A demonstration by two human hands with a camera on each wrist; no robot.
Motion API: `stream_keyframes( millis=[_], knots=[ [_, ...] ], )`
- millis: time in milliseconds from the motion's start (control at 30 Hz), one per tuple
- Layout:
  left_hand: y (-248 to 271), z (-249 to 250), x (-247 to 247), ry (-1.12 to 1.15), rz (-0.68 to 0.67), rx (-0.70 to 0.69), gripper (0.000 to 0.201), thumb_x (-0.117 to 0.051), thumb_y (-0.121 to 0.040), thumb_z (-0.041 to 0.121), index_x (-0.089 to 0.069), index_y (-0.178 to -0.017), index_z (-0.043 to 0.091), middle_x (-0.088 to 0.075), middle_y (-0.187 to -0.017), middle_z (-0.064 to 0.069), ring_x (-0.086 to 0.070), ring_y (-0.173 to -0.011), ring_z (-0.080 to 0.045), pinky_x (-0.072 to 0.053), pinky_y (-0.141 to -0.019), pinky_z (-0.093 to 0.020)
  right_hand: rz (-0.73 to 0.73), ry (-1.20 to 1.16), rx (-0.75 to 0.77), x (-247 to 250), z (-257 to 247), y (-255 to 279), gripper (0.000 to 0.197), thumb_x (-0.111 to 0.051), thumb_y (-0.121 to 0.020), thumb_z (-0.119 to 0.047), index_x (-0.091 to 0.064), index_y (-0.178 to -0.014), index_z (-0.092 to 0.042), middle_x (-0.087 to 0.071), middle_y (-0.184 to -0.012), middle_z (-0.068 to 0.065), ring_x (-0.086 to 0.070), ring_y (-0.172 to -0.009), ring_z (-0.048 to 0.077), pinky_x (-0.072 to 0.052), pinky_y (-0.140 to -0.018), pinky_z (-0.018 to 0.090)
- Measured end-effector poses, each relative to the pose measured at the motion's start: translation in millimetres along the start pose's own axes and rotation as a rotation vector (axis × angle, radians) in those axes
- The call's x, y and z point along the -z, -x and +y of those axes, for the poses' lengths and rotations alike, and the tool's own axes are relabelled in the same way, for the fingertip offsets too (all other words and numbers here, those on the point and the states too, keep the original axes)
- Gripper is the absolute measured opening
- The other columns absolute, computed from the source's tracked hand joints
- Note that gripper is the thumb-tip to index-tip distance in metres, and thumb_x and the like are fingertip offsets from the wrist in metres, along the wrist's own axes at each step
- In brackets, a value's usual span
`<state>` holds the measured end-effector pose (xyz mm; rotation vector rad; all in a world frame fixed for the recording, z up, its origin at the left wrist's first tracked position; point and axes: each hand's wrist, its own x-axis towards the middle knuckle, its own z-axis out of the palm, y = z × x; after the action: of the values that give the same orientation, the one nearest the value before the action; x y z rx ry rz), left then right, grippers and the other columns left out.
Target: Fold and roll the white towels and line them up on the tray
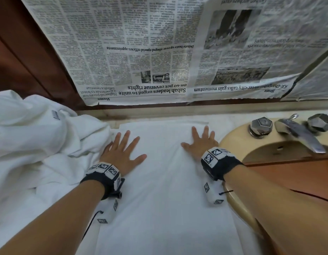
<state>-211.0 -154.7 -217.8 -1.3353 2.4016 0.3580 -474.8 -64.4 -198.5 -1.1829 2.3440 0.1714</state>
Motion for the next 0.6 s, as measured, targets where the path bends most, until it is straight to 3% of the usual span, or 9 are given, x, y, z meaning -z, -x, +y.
stream_keyframes(
  millis=[100,367,500,600],
  knots=[
    [-0.5,-0.4,2.5,0.023,-0.047,0.003,0.079,-0.009,-0.081,0.084,0.019,-0.146,0.048,0.038,-0.150,0.014,0.030,-0.143,-0.016,0.006,-0.120,-0.042,-0.004,-0.072,-0.045,12.1,2.8,-14.1,0.077,-0.040,-0.094,-0.056,-0.001,-0.154,-0.027,0.013,-0.160,0.011,0.007,-0.147,0.035,-0.018,-0.115,0.053],
    [-2.1,-2.2,6.5,0.055,-0.113,0.002,0.081,-0.017,-0.083,0.083,0.018,-0.147,0.047,0.040,-0.150,0.013,0.032,-0.142,-0.017,0.006,-0.119,-0.043,0.089,-0.250,-0.140,24.7,3.8,-15.6,0.081,-0.043,-0.094,-0.051,0.001,-0.155,-0.020,0.011,-0.161,0.011,0.004,-0.148,0.031,-0.018,-0.116,0.050],
    [-0.1,-2.6,4.5,0.065,-0.100,-0.004,0.081,-0.018,-0.083,0.082,0.017,-0.147,0.047,0.039,-0.151,0.013,0.032,-0.142,-0.017,0.006,-0.119,-0.042,-0.016,-0.162,0.090,-2.6,-15.3,30.7,0.082,-0.037,-0.096,-0.057,0.003,-0.154,-0.015,0.022,-0.159,0.010,0.011,-0.147,0.032,-0.013,-0.117,0.047],
    [-0.2,-4.3,6.4,0.065,-0.111,-0.009,0.080,-0.018,-0.084,0.082,0.017,-0.147,0.048,0.039,-0.150,0.014,0.032,-0.142,-0.016,0.005,-0.119,-0.042,-0.134,-0.135,0.100,-27.9,-17.6,53.0,0.081,-0.031,-0.096,-0.061,0.007,-0.154,-0.018,0.025,-0.158,0.008,0.019,-0.145,0.033,-0.007,-0.119,0.048]
  ],
)
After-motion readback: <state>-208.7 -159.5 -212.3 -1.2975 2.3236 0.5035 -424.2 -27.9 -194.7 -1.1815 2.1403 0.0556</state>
